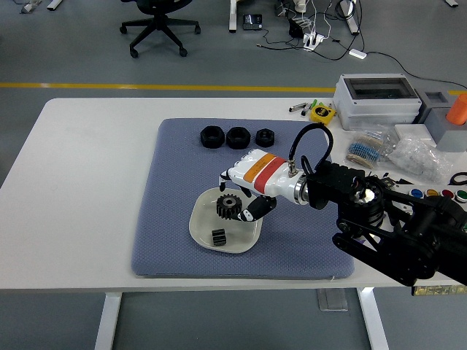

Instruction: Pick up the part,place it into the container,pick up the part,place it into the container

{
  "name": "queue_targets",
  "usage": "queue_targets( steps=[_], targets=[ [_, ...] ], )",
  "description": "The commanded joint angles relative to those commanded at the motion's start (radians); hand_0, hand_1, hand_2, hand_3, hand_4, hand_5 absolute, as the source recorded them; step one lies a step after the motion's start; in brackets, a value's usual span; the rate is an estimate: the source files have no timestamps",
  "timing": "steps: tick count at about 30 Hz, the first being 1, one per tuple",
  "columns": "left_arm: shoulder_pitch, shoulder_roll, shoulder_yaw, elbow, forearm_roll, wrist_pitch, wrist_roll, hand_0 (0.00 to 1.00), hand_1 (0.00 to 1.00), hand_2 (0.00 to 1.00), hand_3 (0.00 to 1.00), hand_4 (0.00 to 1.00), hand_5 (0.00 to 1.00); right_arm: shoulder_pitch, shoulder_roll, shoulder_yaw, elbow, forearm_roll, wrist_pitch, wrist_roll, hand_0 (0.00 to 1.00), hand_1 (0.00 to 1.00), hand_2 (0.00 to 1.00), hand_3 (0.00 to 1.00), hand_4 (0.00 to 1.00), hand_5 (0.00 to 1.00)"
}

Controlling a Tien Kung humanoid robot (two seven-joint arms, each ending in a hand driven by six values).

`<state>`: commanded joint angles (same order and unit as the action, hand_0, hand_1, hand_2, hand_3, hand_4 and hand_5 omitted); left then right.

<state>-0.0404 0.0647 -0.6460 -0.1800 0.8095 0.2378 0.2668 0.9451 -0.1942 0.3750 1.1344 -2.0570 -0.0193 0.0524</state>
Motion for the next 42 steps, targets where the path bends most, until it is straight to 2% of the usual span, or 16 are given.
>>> queue_targets(
  steps=[3,4,15,16,21,22,27,28,33,34,39,40,42],
  targets=[
    [0.001,0.0,-0.001,0.0,0.002,0.0,0.001,0.578,0.59,0.615,0.709,0.727,0.699,-0.003,0.001,0.006,-0.005,-0.001,-0.003,0.002,0.073,0.18,0.408,0.844,0.96,0.424],
    [0.001,0.0,-0.002,0.0,0.003,0.0,0.001,0.578,0.59,0.614,0.707,0.727,0.699,-0.003,0.001,0.007,-0.005,-0.001,-0.003,0.002,0.117,0.228,0.515,0.883,0.998,0.484],
    [0.007,-0.001,-0.011,0.0,0.015,-0.001,0.006,0.579,0.589,0.612,0.709,0.728,0.702,-0.022,-0.004,0.041,-0.003,0.009,-0.018,-0.01,0.12,0.234,0.532,0.883,0.998,0.487],
    [0.007,-0.001,-0.011,0.0,0.015,-0.001,0.006,0.577,0.589,0.614,0.708,0.728,0.702,-0.025,-0.006,0.047,-0.002,0.011,-0.021,-0.013,0.14,0.245,0.545,0.875,0.998,0.517],
    [0.007,-0.001,-0.013,0.0,0.018,-0.001,0.006,0.577,0.589,0.614,0.708,0.728,0.702,-0.049,-0.025,0.092,0.007,0.037,-0.037,-0.035,0.14,0.245,0.545,0.875,0.998,0.517],
    [0.007,-0.001,-0.013,0.0,0.018,-0.001,0.006,0.577,0.589,0.613,0.707,0.727,0.7,-0.051,-0.027,0.097,0.008,0.042,-0.04,-0.037,0.344,0.47,0.629,0.839,0.998,0.558],
    [0.009,-0.002,-0.021,0.0,0.024,0.0,0.007,0.577,0.589,0.613,0.707,0.727,0.7,-0.077,-0.04,0.144,0.008,0.114,-0.105,-0.054,0.344,0.47,0.629,0.839,0.998,0.558],
    [0.01,-0.003,-0.021,0.0,0.025,0.0,0.008,0.575,0.588,0.613,0.708,0.726,0.699,-0.087,-0.044,0.157,0.014,0.141,-0.133,-0.059,0.808,0.76,0.823,0.84,0.998,0.585],
    [0.006,-0.004,-0.016,0.0,0.018,0.001,0.005,0.575,0.588,0.613,0.708,0.726,0.699,-0.121,-0.068,0.198,0.042,0.275,-0.238,-0.059,0.808,0.76,0.823,0.84,0.998,0.585],
    [0.005,-0.004,-0.014,0.0,0.015,0.001,0.004,0.575,0.588,0.613,0.709,0.724,0.699,-0.127,-0.073,0.204,0.047,0.308,-0.254,-0.056,0.998,0.894,0.914,0.95,0.998,0.65],
    [-0.002,-0.007,-0.003,0.0,-0.004,0.006,-0.001,0.575,0.588,0.613,0.709,0.724,0.699,-0.184,-0.103,0.241,0.102,0.51,-0.361,-0.01,0.998,0.894,0.914,0.95,0.998,0.65],
    [-0.003,-0.008,-0.002,0.0,-0.006,0.007,-0.002,0.575,0.589,0.617,0.71,0.724,0.701,-0.197,-0.107,0.248,0.117,0.549,-0.378,0.005,0.998,0.936,0.93,0.998,0.998,0.771],
    [-0.004,-0.009,-0.002,0.0,-0.007,0.008,-0.002,0.575,0.589,0.617,0.71,0.724,0.701,-0.215,-0.113,0.257,0.137,0.63,-0.394,0.027,0.998,0.936,0.93,0.998,0.998,0.771]
  ],
)
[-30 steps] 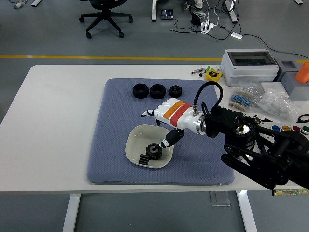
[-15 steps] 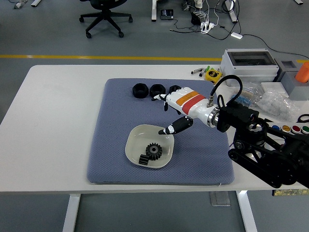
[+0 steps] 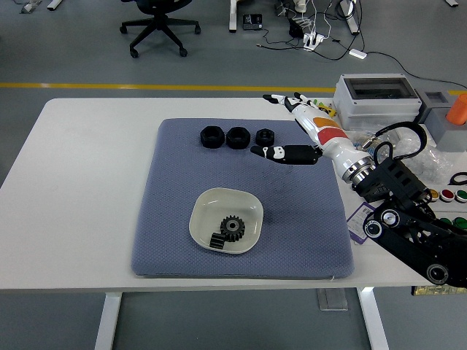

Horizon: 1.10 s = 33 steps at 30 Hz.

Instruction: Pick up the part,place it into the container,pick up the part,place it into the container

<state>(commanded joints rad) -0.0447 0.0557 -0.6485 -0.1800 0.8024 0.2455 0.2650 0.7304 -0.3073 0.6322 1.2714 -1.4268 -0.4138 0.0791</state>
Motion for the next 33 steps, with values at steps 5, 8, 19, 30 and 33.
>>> queue_targets(
  steps=[5,8,19,30,33],
  targets=[
    [-0.005,-0.002,0.005,0.0,-0.008,0.001,-0.002,0.575,0.589,0.619,0.711,0.722,0.7,-0.075,-0.028,0.048,0.097,0.215,-0.017,0.101,0.998,0.915,0.922,0.998,0.998,0.797],
    [-0.008,-0.004,0.008,0.0,-0.011,0.001,-0.004,0.575,0.589,0.619,0.711,0.722,0.7,-0.125,-0.036,0.094,0.156,0.338,0.01,0.181,0.998,0.915,0.922,0.998,0.998,0.797],
    [-0.022,-0.008,0.035,0.0,-0.045,0.005,-0.017,0.576,0.588,0.623,0.712,0.718,0.704,-0.236,-0.031,0.253,0.187,0.806,0.076,0.239,0.998,0.886,0.894,0.932,0.998,0.818],
    [-0.022,-0.011,0.041,0.0,-0.053,0.007,-0.021,0.58,0.589,0.627,0.711,0.717,0.712,-0.356,0.0,0.306,0.154,0.933,0.073,0.224,0.998,0.88,0.892,0.91,0.998,0.837],
    [-0.021,-0.011,0.034,0.0,-0.042,0.006,-0.019,0.58,0.589,0.627,0.711,0.717,0.712,-0.377,0.007,0.311,0.151,0.918,0.071,0.221,0.998,0.88,0.892,0.91,0.998,0.837]
  ],
)
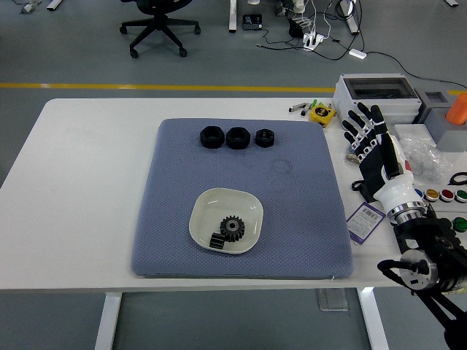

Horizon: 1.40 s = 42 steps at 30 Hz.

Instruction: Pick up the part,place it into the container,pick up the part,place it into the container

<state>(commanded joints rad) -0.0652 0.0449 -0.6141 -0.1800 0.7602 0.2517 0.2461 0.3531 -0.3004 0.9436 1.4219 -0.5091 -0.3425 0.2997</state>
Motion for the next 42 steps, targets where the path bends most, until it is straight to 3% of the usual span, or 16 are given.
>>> queue_targets(
  steps=[9,23,42],
  targets=[
    [0.014,0.001,-0.03,0.0,0.041,-0.003,0.01,0.58,0.589,0.63,0.706,0.714,0.715,-0.07,0.008,0.027,-0.001,-0.056,-0.005,-0.02,0.998,0.871,0.885,0.906,0.998,0.856],
    [0.03,0.005,-0.055,0.0,0.091,-0.008,0.02,0.58,0.589,0.63,0.704,0.709,0.712,-0.123,0.024,0.083,-0.015,-0.239,-0.024,-0.084,0.979,0.857,0.874,0.9,0.998,0.865],
    [0.017,0.005,0.024,-0.001,0.0,-0.002,0.001,0.581,0.589,0.63,0.697,0.702,0.707,-0.146,0.036,0.11,-0.023,-0.355,-0.044,-0.098,0.954,0.848,0.875,0.897,0.998,0.878]
  ],
)
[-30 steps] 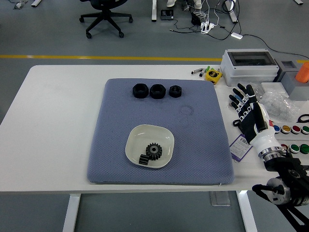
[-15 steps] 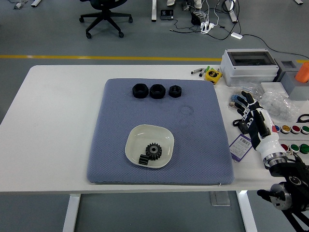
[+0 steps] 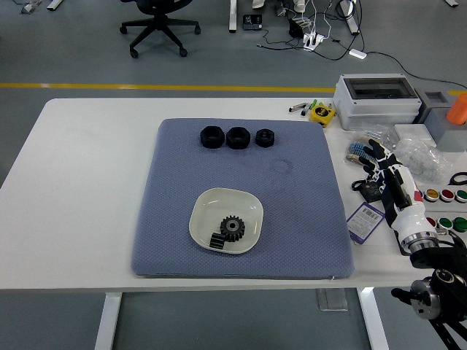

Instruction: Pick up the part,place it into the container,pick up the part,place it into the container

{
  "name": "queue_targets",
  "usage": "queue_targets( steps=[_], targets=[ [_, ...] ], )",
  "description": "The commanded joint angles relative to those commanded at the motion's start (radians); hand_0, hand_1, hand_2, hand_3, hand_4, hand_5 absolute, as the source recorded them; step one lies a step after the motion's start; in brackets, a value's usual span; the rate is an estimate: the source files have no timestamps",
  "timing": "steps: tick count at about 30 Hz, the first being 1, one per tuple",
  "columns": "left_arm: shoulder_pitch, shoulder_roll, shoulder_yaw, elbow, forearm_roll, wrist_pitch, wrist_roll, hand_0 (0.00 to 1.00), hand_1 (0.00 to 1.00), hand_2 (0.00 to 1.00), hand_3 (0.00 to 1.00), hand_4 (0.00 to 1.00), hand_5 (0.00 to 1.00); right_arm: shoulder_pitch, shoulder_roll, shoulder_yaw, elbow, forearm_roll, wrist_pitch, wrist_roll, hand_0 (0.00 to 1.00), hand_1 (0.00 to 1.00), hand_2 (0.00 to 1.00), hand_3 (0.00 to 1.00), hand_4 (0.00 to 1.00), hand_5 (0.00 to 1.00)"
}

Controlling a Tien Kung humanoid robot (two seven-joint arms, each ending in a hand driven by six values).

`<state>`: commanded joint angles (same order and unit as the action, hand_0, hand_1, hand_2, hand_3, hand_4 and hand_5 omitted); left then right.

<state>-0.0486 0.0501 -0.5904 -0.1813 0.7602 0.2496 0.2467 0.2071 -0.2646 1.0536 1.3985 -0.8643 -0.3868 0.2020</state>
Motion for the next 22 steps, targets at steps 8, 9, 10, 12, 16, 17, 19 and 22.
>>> queue_targets(
  steps=[8,9,10,12,16,17,19,22],
  targets=[
    [-0.002,0.0,0.002,0.0,-0.003,-0.001,0.0,0.58,0.589,0.629,0.697,0.698,0.702,-0.003,0.002,-0.007,0.0,-0.018,0.005,-0.004,0.946,0.848,0.875,0.892,0.998,0.883],
    [-0.002,-0.001,0.003,0.0,-0.004,-0.001,0.0,0.58,0.589,0.629,0.697,0.698,0.702,-0.004,0.002,-0.007,0.0,-0.019,0.005,-0.004,0.946,0.848,0.875,0.892,0.998,0.883],
    [-0.001,-0.001,0.004,0.0,-0.007,0.0,0.0,0.58,0.589,0.629,0.697,0.698,0.702,-0.005,0.002,-0.007,-0.001,-0.019,0.007,-0.004,0.946,0.848,0.875,0.892,0.998,0.883],
    [-0.001,-0.001,0.005,0.0,-0.008,0.0,-0.001,0.58,0.589,0.629,0.697,0.698,0.702,-0.007,0.002,-0.006,-0.001,-0.022,0.016,-0.004,0.946,0.848,0.875,0.892,0.998,0.883],
    [-0.001,-0.002,0.007,0.0,-0.011,0.0,-0.002,0.582,0.589,0.63,0.696,0.699,0.703,-0.011,0.004,-0.006,-0.003,-0.023,0.027,-0.006,0.944,0.849,0.877,0.892,0.998,0.888],
    [-0.001,-0.002,0.008,0.0,-0.012,0.0,-0.002,0.582,0.589,0.63,0.696,0.699,0.703,-0.012,0.005,-0.006,-0.004,-0.023,0.028,-0.006,0.944,0.849,0.877,0.892,0.998,0.888],
    [-0.001,-0.002,0.008,0.0,-0.012,-0.001,-0.002,0.581,0.589,0.631,0.696,0.698,0.7,-0.014,0.007,-0.007,-0.005,-0.023,0.029,-0.006,0.944,0.85,0.877,0.891,0.998,0.894],
    [-0.002,-0.002,0.008,0.0,-0.012,-0.001,-0.003,0.581,0.589,0.631,0.696,0.698,0.7,-0.015,0.009,-0.008,-0.006,-0.023,0.029,-0.006,0.944,0.85,0.877,0.891,0.998,0.894]
  ],
)
